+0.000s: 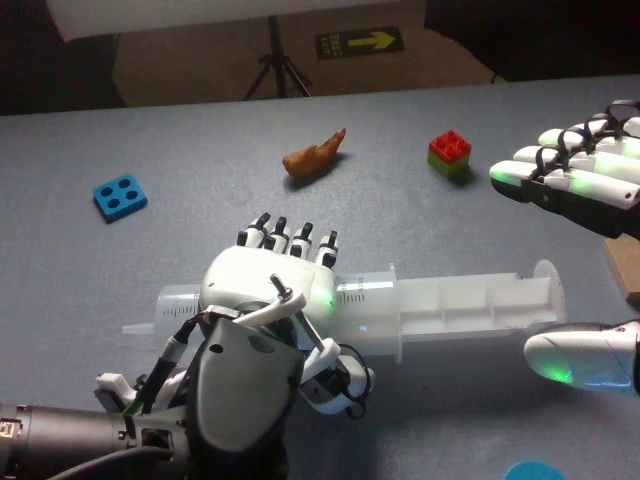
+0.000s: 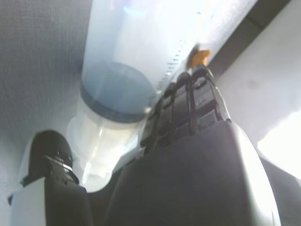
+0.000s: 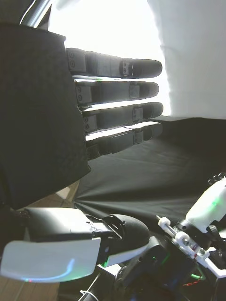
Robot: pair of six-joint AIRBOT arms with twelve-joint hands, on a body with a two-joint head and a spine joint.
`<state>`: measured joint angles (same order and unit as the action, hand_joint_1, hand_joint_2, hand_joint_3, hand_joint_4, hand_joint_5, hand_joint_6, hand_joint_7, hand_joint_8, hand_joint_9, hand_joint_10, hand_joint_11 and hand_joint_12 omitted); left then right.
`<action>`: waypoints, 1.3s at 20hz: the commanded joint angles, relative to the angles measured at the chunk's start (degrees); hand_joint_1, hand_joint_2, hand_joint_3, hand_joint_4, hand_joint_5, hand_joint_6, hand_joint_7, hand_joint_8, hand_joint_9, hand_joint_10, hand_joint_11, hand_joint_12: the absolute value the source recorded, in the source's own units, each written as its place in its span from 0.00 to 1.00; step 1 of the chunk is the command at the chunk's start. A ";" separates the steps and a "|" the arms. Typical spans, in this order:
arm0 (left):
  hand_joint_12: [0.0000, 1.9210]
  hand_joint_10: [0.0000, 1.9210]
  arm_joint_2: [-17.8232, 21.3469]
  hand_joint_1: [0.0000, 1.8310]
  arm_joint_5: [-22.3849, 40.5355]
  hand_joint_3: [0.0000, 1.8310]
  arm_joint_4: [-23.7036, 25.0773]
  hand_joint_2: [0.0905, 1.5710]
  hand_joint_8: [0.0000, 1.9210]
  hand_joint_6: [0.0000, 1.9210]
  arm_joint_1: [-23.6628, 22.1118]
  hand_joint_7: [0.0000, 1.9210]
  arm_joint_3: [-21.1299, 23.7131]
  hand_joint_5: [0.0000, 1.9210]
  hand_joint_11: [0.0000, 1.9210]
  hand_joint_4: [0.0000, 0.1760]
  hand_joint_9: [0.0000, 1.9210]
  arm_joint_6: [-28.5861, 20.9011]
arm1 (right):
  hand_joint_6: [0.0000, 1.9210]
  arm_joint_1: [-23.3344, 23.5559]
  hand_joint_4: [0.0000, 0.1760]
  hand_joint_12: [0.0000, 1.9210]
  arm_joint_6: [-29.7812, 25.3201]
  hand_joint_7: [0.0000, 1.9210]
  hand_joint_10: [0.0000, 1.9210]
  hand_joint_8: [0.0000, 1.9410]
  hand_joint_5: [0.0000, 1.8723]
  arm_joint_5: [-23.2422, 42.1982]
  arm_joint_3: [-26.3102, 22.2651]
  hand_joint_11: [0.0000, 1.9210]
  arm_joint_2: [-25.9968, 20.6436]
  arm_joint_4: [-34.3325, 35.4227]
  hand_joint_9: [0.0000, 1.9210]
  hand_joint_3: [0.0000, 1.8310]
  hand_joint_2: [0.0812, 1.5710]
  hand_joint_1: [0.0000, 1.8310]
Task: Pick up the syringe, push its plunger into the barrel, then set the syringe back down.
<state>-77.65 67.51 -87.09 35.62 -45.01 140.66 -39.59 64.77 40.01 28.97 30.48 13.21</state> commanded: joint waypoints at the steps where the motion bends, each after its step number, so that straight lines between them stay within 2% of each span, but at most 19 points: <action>1: 0.00 0.00 -0.17 0.23 1.82 0.00 4.58 0.65 0.00 0.00 0.02 0.00 -0.19 0.00 0.00 0.00 0.00 -0.08 | 0.00 0.15 0.00 0.24 -0.26 0.10 0.00 0.00 0.10 6.96 0.08 0.00 -0.03 -0.69 0.08 0.00 0.64 0.04; 5: 0.00 0.00 -0.24 0.26 1.79 0.00 4.86 0.64 0.00 0.00 0.76 0.00 -0.55 0.00 0.00 0.00 0.00 -0.54 | 0.00 0.12 0.00 0.22 -0.26 0.09 0.00 0.00 0.09 7.02 0.08 0.00 0.00 -0.69 0.07 0.00 0.64 0.04; 6: 0.00 0.00 -0.28 0.25 1.60 0.00 4.86 0.64 0.00 0.00 0.89 0.00 -0.75 0.00 0.00 0.00 0.00 -0.75 | 0.00 0.12 0.00 0.26 -0.26 0.10 0.00 0.00 0.10 7.03 0.08 0.00 0.00 -0.69 0.08 0.00 0.64 0.04; 11: 0.00 0.00 -0.44 0.28 0.79 0.00 5.32 0.63 0.00 0.00 1.32 0.00 -1.55 0.00 0.00 0.00 0.00 -1.25 | 0.00 0.08 0.00 0.26 -0.28 0.09 0.00 0.00 0.10 7.09 0.08 0.00 0.08 -0.69 0.08 0.00 0.63 0.06; 15: 0.00 0.00 -0.45 0.27 0.42 0.00 5.33 0.64 0.00 0.00 1.47 0.00 -1.88 0.00 0.00 0.00 0.00 -1.31 | 0.00 -0.04 0.00 0.23 -0.29 0.09 0.00 0.00 0.08 7.15 0.08 0.00 0.10 -0.70 0.07 0.00 0.64 0.05; 21: 0.00 0.00 -0.46 0.24 0.36 0.00 5.34 0.65 0.00 0.00 1.44 0.00 -1.77 0.00 0.00 0.00 0.00 -1.36 | 0.00 -0.19 0.00 0.27 -0.29 0.09 0.00 0.00 0.09 7.43 0.08 0.00 0.09 -0.70 0.08 0.00 0.63 0.06; 26: 0.00 0.00 -0.45 0.32 0.36 0.00 5.82 0.64 0.00 0.01 1.64 0.00 -1.68 0.04 0.00 0.00 0.00 -1.36 | 0.00 -0.39 0.00 0.25 -0.30 0.09 0.00 0.00 0.09 7.51 0.08 0.00 0.15 -0.70 0.08 0.00 0.64 0.07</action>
<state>-77.84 66.37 -84.62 37.32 -46.72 139.15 -40.27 64.75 40.42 28.97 30.83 13.26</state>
